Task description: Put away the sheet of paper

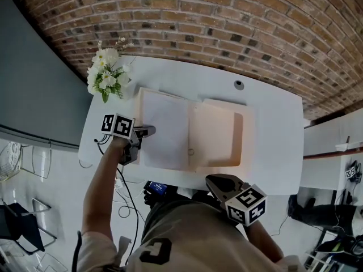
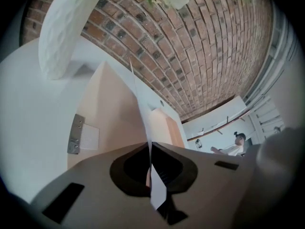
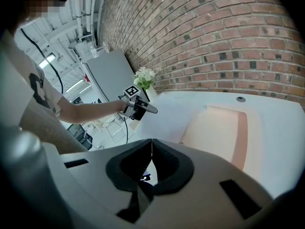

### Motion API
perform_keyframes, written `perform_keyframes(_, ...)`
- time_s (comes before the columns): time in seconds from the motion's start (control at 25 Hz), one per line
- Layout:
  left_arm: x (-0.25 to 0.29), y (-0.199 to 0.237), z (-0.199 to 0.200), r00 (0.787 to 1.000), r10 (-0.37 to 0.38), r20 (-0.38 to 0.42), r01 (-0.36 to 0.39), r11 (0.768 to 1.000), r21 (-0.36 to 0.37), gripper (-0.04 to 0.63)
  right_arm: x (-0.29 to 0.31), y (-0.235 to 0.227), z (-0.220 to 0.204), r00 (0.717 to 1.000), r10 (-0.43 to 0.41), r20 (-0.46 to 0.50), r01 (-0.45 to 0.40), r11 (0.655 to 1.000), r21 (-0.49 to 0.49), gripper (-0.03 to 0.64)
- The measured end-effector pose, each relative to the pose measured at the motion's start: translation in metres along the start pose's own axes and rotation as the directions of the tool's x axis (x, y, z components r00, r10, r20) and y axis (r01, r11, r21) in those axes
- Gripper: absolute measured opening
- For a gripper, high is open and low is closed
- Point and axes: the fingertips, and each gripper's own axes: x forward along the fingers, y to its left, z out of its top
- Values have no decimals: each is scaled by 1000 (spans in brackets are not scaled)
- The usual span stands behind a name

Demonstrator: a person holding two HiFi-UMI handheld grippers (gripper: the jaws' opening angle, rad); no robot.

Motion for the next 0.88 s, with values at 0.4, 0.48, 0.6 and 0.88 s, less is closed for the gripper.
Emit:
perform_keyframes(0.4,-16,-40,12,962,-256,93,264,960,-92,14,2,6,1,1000,12,0,-12,1000,-6,23)
perform_keyframes(0.48,-19,-48,13,952,-291,94,299,951,-84,14,2,6,1,1000,12,2,-12,1000,-4,23)
perform_keyframes(0.6,-15,-46,8,966,-254,46,256,966,-48,14,2,6,0,1000,13,4,-13,1000,-4,23)
perform_keyframes(0.88,1,-31,-6,985,-173,-4,173,984,-31,14,-1,8,-3,1000,8,8,-8,1000,2,23)
